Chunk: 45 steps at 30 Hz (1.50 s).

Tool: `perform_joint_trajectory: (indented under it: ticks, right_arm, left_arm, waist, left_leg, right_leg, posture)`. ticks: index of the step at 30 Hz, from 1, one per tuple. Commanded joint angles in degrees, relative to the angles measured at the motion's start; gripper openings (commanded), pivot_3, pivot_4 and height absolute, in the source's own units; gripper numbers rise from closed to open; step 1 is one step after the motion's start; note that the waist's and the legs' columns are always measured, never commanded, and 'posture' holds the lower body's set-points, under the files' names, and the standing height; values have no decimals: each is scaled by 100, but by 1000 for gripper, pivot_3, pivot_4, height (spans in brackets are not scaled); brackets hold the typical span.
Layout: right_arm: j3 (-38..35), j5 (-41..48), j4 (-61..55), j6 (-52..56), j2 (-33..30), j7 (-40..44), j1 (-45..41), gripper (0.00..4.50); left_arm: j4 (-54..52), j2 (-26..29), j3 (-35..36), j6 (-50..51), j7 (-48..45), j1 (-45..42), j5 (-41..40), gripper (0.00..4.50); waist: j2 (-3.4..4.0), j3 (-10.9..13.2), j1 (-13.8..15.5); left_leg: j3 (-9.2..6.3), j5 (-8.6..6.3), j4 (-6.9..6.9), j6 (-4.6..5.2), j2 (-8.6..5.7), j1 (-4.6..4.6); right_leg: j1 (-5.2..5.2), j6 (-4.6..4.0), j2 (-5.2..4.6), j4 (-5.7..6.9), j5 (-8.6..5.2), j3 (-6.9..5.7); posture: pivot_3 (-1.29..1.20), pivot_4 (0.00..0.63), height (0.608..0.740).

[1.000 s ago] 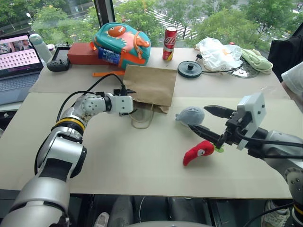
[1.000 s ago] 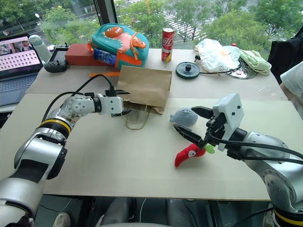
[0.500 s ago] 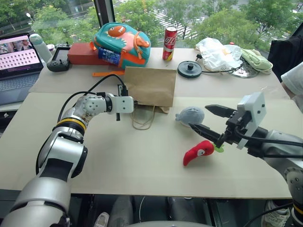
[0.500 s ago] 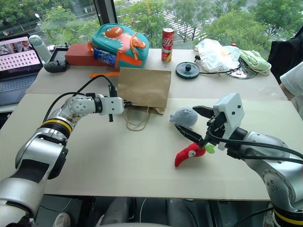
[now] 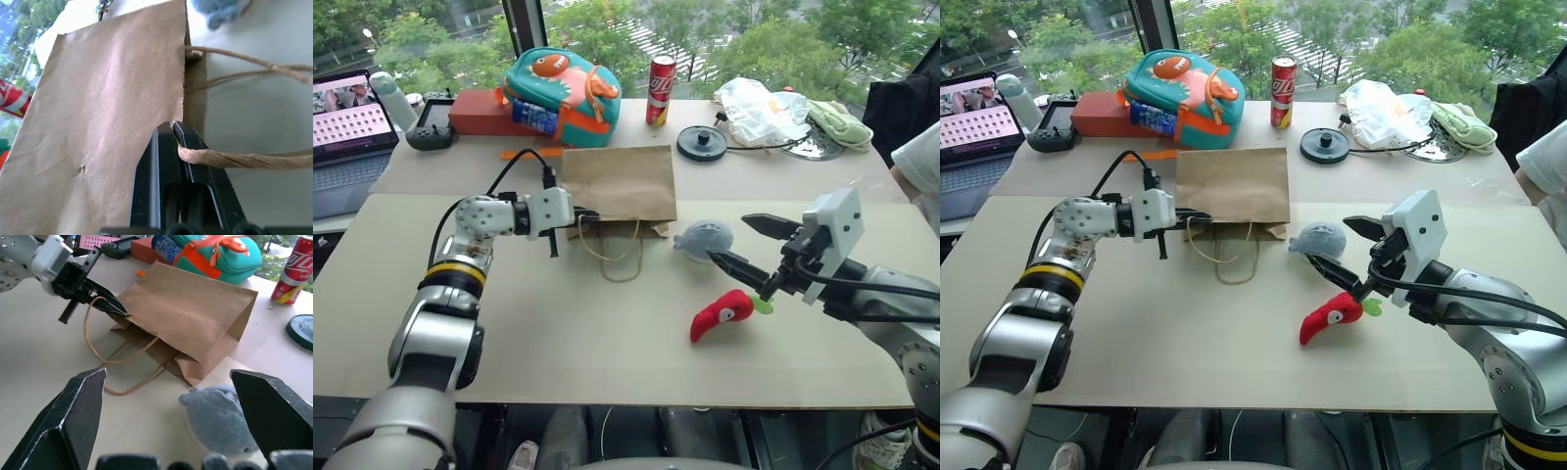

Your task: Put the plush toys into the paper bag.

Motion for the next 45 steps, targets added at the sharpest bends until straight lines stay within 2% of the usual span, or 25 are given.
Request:
perform_joint_trajectory:
  ticks: [1, 4, 8, 12, 22, 29, 36, 38, 42, 45]
  right_arm:
    - [-63, 91, -161, -122, -58, 161, -43, 4500]
    - [60, 53, -156, -145, 8, 205, -11, 4500]
    - [635, -233, -46, -161, 165, 148, -105, 4500]
    - [1228, -698, 155, -222, 473, -52, -277, 3453]
    - [2279, -1510, 806, -161, 1810, -809, -1178, 26]
    - [2774, -2512, 1965, -588, 2415, -1167, -1703, 26]
    - [2948, -2990, 2776, -987, 2930, -1131, -1953, 26]
    - [3004, -3100, 2924, -874, 2993, -1115, -1995, 26]
    - [3012, -3066, 3187, -3, 3210, -1221, -1945, 26]
    - [3091, -3201, 3193, 126, 3245, -1244, -1858, 26]
  left_arm:
    - [-1923, 293, 279, 1857, -306, 347, -888, 22]
    - [-2802, 453, 423, 2863, -192, 531, -1190, 22]
    - [-3416, 487, 680, 3989, 108, 602, -1587, 22]
    - [-3873, 438, 716, 4464, 322, 719, -1684, 0]
    - [-4178, 347, 707, 4767, 505, 855, -1737, 0]
    - [-4139, 303, 697, 4756, 533, 810, -1745, 0]
    - [-4060, 288, 724, 4738, 546, 746, -1765, 0]
    - [-4049, 259, 764, 4755, 549, 726, -1821, 0]
    - [-3955, 140, 982, 4927, 713, 577, -2044, 0]
    - [-3899, 84, 1150, 5113, 901, 487, -2178, 0]
  waist:
    - [1, -1, -15]
    - [3, -2, -16]
    - [6, -4, -15]
    - [9, -6, -21]
    - [10, -7, -11]
    - [11, -7, -14]
    - [12, -7, -24]
    - [12, -8, -24]
    - [12, -8, -25]
    - [12, -8, -24]
  left_leg:
    - [-1, 0, 1, 0, 0, 1]
    - [-8, 0, 8, 0, 2, 1]
    - [-13, 0, 18, 0, 1, 6]
    - [-14, 0, 20, 1, 1, 9]
    - [-16, 0, 20, 1, 1, 2]
    - [-16, 0, 20, 1, 0, 1]
    - [-16, 0, 19, 1, 0, -4]
    - [-16, 0, 19, 1, 0, -3]
    - [-16, 0, 19, 1, 1, -4]
    - [-16, 0, 18, 1, 0, -5]
  right_leg:
    - [1, 0, 0, 2, 0, 0]
    - [6, 0, 3, 2, 0, -1]
    - [16, 1, 5, 4, 0, -4]
    - [18, 1, 6, 4, 0, -4]
    - [10, -1, 10, 3, 0, -3]
    - [7, -1, 9, 1, 0, -3]
    - [2, -2, 9, 2, 1, -2]
    - [2, -2, 10, 3, 1, -3]
    - [2, -3, 9, 3, 1, -4]
    - [1, -3, 8, 3, 1, -3]
  posture:
    - [0, 150, 728]
    - [0, 150, 728]
    - [0, 150, 728]
    - [0, 150, 728]
    - [0, 150, 728]
    - [0, 150, 728]
    - [0, 150, 728]
    - [0, 150, 728]
    - [0, 150, 728]
    - [0, 150, 728]
